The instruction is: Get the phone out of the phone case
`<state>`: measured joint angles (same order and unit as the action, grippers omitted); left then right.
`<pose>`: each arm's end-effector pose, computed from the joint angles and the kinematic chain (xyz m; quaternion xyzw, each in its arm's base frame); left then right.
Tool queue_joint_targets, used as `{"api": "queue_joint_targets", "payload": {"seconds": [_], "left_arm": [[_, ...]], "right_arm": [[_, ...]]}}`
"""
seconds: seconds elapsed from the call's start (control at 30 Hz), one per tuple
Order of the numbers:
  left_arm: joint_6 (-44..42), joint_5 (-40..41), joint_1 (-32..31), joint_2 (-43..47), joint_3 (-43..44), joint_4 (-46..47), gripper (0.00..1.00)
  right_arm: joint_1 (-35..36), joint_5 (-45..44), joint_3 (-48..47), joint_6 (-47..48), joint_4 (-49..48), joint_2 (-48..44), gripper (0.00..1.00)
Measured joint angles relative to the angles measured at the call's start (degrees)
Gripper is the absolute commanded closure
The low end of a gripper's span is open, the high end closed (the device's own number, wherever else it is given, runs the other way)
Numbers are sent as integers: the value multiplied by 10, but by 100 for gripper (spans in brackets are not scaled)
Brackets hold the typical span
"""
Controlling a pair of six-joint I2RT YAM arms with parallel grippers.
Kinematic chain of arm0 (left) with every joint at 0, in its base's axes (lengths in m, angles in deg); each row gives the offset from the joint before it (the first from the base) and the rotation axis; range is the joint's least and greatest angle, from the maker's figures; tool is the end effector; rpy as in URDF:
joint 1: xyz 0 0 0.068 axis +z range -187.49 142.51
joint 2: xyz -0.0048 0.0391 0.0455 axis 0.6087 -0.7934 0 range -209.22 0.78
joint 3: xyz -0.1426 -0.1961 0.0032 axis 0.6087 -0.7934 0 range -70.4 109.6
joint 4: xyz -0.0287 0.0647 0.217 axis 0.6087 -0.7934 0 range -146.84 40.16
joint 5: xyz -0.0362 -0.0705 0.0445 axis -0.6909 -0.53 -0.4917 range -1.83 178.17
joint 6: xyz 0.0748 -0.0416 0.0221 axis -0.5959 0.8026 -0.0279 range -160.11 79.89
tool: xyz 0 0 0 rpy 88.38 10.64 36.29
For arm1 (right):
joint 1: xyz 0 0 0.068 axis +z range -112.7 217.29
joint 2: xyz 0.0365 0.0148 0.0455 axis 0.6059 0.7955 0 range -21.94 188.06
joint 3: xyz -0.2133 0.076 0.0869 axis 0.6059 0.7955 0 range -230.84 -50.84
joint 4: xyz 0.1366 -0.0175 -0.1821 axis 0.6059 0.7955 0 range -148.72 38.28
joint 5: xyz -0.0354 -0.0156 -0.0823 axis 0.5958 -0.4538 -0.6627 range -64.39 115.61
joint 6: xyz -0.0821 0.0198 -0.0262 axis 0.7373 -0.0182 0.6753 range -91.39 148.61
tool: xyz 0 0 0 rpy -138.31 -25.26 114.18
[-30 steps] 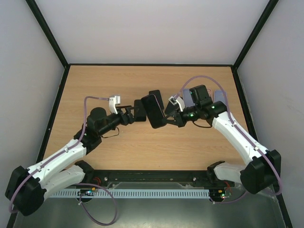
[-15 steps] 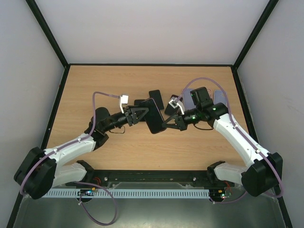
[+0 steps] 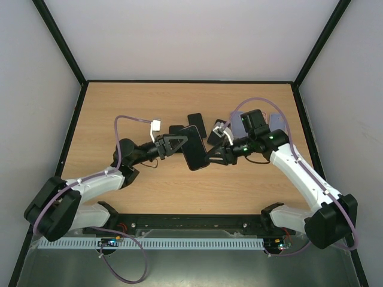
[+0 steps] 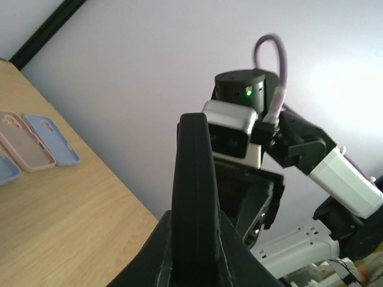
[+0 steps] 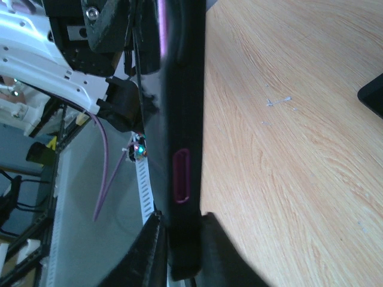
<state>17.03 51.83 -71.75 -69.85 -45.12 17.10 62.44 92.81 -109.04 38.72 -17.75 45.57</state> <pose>0.1889 -0.1849 0.2767 0.1468 0.5747 -0.6848 0.4234 0.1630 0.1566 0.2734 -0.4164 0.6897 0.5530 0.2124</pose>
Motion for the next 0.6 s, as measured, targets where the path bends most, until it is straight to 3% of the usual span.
{"api": "queue_joint_targets", "payload": {"seconds": [0.1,0.17,0.33,0.6], "left_arm": [[9,-27,10,-7,0,0,97],[12,-43,22,-7,0,1,97],[17,-93,37,-7,0,3,97],[45,-132,33,-37,0,46,97]], "right_arm": [[0,-18,-24,84,45,0,30],[0,-32,-36,157,79,-5,26],[0,-61,-35,313,160,-31,31],[10,-58,-17,320,162,-31,41]]}}
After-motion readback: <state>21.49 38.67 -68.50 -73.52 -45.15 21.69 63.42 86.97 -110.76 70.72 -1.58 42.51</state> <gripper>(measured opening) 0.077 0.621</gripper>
